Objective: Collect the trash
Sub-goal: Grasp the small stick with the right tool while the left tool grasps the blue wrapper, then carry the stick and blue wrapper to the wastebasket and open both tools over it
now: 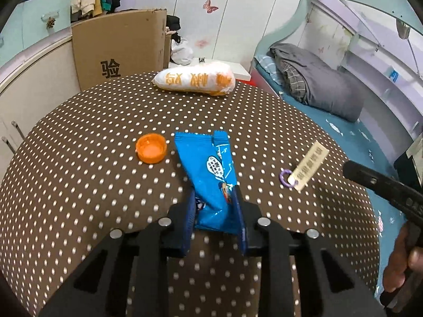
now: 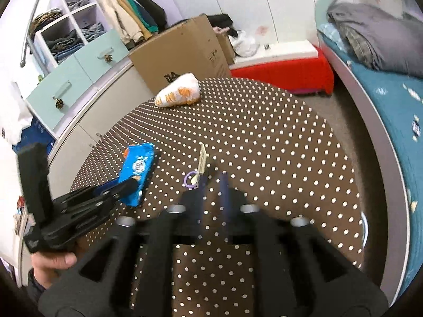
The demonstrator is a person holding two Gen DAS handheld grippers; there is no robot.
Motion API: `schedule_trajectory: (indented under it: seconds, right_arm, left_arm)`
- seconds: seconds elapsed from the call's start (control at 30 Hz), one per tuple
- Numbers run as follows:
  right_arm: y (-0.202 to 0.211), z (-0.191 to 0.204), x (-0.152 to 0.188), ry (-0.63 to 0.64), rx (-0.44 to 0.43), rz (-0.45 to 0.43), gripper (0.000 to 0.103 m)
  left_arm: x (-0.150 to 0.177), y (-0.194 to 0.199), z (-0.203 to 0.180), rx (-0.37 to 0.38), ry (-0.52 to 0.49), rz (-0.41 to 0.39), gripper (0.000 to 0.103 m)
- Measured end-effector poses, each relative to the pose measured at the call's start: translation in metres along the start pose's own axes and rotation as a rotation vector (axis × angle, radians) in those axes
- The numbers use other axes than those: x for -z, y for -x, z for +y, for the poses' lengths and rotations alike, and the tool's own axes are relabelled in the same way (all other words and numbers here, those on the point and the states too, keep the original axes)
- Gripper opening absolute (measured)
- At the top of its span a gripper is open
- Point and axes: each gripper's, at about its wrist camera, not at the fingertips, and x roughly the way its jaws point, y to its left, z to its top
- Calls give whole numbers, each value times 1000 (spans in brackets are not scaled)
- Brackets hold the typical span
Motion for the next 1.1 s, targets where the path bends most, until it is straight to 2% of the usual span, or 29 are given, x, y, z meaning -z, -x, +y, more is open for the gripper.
schedule_trajectory:
  seconds: [0.03,0.1,0.17,0.27,0.3,0.33,0.4,0.63,0.83,1.0,1.1]
  right_arm:
    - [-3,3,2,7,0,-3,66]
    - [-12,11,3,39,-6,12,66]
    - [-25,20,2,70,-4,35,61]
    - [-43,32,0,111,28,72,34]
    - [-49,36,0,126,36,86,20]
    - [-54,40,1,145,48,103,11]
    - [-55,45,3,164,32,115,5]
    - [-15,24,1,91,-55,39,5]
    - [40,-11,-15,31,-82,-54,5]
    - [91,-58,-26,-23,-13,-145,5]
    - [105,-102,-21,-95,48,-158,5]
  left_arm:
    - [2,3,1,0,5,-2,26]
    - [5,8,3,-1,13,-5,26]
    - [7,12,4,-3,17,-10,26]
    - [8,20,6,-9,25,-22,26]
    - [8,22,8,-9,27,-24,26]
    - [7,24,8,-11,27,-29,26]
    - [6,28,8,-14,27,-36,26]
    - [-5,39,-2,-4,12,-69,26]
    - [-16,47,-36,47,-32,-102,26]
    - [-29,48,-88,116,-97,-124,26]
    - [-33,44,-119,154,-137,-126,26]
